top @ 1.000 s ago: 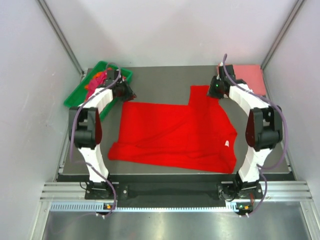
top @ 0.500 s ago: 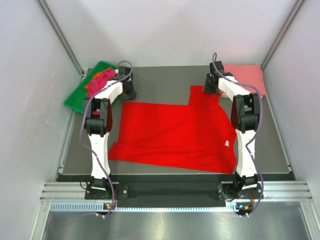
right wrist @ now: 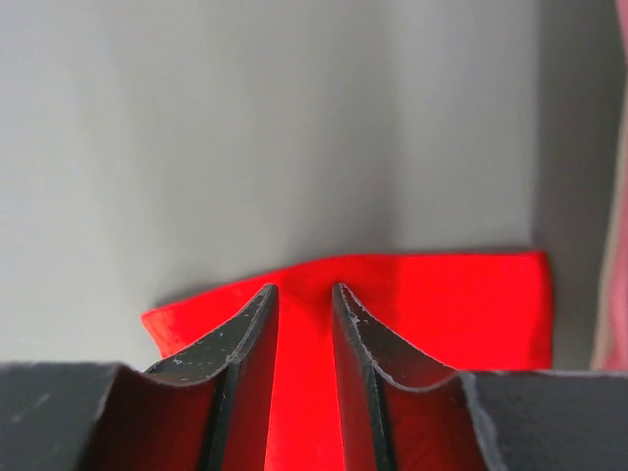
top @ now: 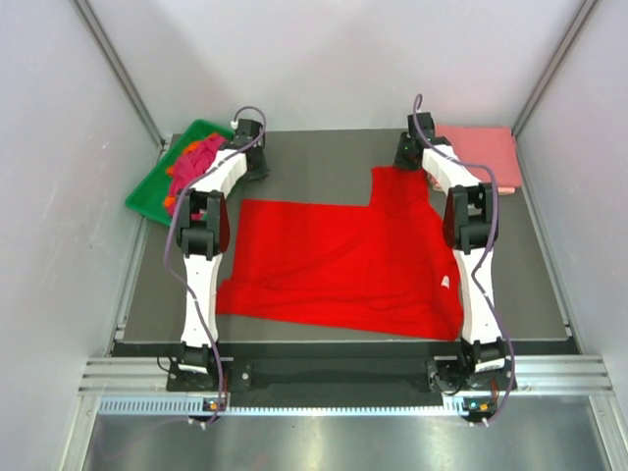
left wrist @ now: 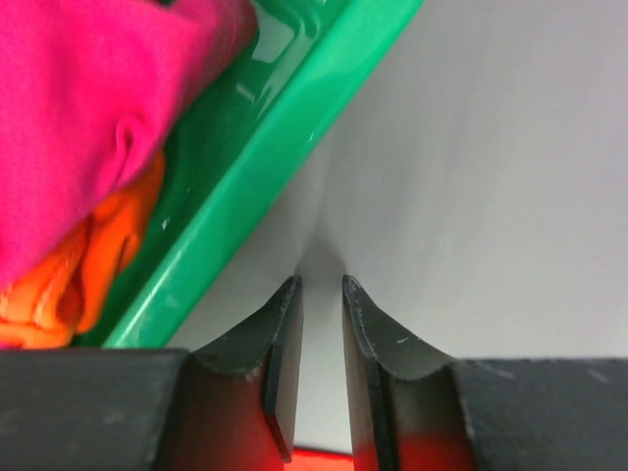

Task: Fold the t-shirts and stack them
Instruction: Fold the tshirt

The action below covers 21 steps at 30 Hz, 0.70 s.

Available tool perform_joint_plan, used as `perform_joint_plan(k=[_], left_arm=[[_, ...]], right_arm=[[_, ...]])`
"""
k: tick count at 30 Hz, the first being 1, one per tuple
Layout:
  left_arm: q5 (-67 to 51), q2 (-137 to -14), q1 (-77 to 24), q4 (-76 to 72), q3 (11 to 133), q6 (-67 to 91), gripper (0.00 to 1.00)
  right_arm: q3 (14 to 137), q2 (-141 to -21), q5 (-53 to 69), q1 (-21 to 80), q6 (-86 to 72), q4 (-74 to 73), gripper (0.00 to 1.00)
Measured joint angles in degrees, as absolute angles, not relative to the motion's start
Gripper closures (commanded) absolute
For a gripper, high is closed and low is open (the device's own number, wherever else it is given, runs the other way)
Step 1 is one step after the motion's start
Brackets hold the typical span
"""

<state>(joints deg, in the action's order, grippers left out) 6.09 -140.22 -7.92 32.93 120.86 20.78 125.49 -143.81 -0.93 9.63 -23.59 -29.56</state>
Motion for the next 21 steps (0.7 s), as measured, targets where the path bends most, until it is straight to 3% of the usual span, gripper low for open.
perform_joint_plan(k=[7, 11, 21], left_arm=[[5.6, -140.2, -7.9, 36.0, 124.6, 19.1, 0.7], [3.6, -135.2, -8.4, 36.7, 119.6, 18.3, 0.7], [-1.8, -124.7, -13.9, 37.2, 106.5, 17.1, 0.72]], right_arm=[[131.8, -148.3, 2.7, 9.6, -23.6, -26.9, 0.71], [131.8, -147.8, 5.3, 9.6, -23.6, -25.6, 0.68], [111.2, -123.9, 5.5, 9.6, -23.5, -26.2, 0.66]])
